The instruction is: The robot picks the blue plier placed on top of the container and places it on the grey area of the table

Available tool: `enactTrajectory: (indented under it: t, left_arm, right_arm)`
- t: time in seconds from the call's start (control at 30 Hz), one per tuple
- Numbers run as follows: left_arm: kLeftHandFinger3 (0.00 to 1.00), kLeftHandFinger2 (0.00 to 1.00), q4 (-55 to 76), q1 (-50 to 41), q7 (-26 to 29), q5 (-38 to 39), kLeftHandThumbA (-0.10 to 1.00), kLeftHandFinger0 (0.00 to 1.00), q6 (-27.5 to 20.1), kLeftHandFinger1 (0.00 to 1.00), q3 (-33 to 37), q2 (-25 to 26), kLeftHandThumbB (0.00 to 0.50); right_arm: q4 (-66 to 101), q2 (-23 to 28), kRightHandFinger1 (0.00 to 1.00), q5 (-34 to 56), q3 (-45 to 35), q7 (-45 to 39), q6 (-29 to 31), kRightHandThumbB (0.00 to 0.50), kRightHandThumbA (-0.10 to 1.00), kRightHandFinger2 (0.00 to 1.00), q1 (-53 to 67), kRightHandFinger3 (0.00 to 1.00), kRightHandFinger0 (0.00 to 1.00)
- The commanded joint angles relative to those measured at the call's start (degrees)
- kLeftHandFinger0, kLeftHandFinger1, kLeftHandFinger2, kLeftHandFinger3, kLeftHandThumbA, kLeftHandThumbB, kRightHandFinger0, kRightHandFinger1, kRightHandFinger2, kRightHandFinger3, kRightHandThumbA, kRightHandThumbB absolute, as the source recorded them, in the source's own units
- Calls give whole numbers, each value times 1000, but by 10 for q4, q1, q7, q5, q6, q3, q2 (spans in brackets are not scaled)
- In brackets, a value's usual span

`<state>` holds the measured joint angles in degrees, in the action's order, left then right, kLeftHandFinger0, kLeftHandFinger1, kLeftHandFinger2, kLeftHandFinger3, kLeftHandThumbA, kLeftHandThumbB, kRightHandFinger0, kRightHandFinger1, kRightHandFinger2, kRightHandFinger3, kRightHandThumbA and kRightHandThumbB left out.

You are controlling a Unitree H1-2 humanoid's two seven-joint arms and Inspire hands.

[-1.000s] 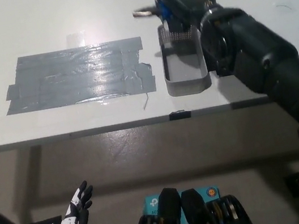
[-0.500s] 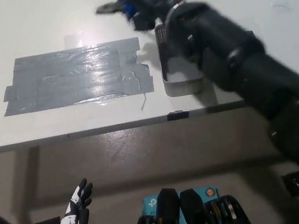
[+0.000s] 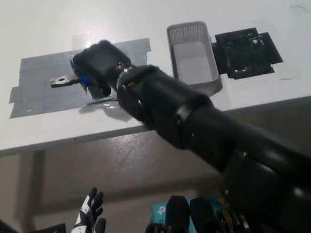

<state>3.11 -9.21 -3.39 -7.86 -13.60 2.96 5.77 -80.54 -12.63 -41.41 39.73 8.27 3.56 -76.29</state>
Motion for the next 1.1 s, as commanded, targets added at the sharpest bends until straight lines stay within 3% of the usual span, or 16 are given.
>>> enactTrajectory:
  t: [0.0,0.03,0.07,0.1,0.13,0.17,0.2,0.23,0.27,0.33,0.4,0.7,0.87,1.03,1.07]
  left_arm:
    - [1000,1000,18,0,5,-10,960,1000,-15,1000,5,-1,172]
    - [1000,1000,20,2,4,-14,973,1000,-13,1000,6,1,175]
    - [1000,1000,21,4,2,-14,975,1000,-11,1000,7,2,169]
    - [1000,1000,21,5,0,-12,973,1000,-13,1000,8,3,172]
    - [1000,1000,21,6,-1,-9,956,1000,-15,1000,9,4,164]
    - [1000,1000,19,6,-3,-4,948,1000,-18,1000,9,4,168]
    - [1000,1000,17,9,-4,-7,953,1000,-16,1000,11,6,184]
    - [1000,1000,18,11,-4,-16,989,1000,-7,1000,13,8,204]
    - [1000,1000,22,9,-5,-16,984,1000,2,1000,13,8,204]
    - [1000,1000,24,7,-3,-22,998,1000,3,1000,14,10,202]
    - [1000,1000,23,8,-3,-25,1000,1000,0,1000,16,11,202]
    - [1000,1000,21,14,-2,-31,1000,1000,0,1000,19,16,177]
    - [1000,1000,20,19,-5,-24,993,1000,7,1000,20,15,199]
    - [1000,1000,24,23,-8,-18,997,1000,22,1000,20,11,240]
    - [1000,1000,23,23,-6,-18,997,1000,17,1000,19,11,231]
  right_arm:
    - [-5,-5,24,-8,5,47,7,310,-100,110,-11,389,0]
    - [-6,-3,78,-8,5,48,8,313,-100,162,-9,443,51]
    - [-7,2,61,-10,8,49,10,303,-100,152,-8,472,39]
    - [-7,4,65,-9,7,54,7,261,-100,178,-6,508,28]
    - [-7,6,256,-11,8,55,1,195,-32,433,-5,737,162]
    - [-8,7,288,-13,10,56,-6,198,26,476,-4,928,207]
    - [-10,8,583,-13,10,47,-21,199,269,828,-4,1000,409]
    - [-12,8,1000,1,-3,29,-34,284,532,1000,-5,1000,1000]
    - [-14,10,1000,2,-3,9,-46,339,721,1000,-7,1000,1000]
    - [-13,13,1000,-2,0,13,-48,404,824,1000,-4,1000,1000]
    - [-10,23,1000,-7,4,30,-49,406,933,1000,-1,1000,1000]
    - [8,53,1000,11,-24,119,-3,420,1000,1000,-18,1000,1000]
    - [31,65,1000,56,-87,134,48,414,1000,1000,-52,1000,1000]
    - [70,91,1000,112,-173,100,108,368,1000,1000,-82,1000,1000]
    - [89,101,1000,115,-186,100,114,394,1000,1000,-87,1000,1000]
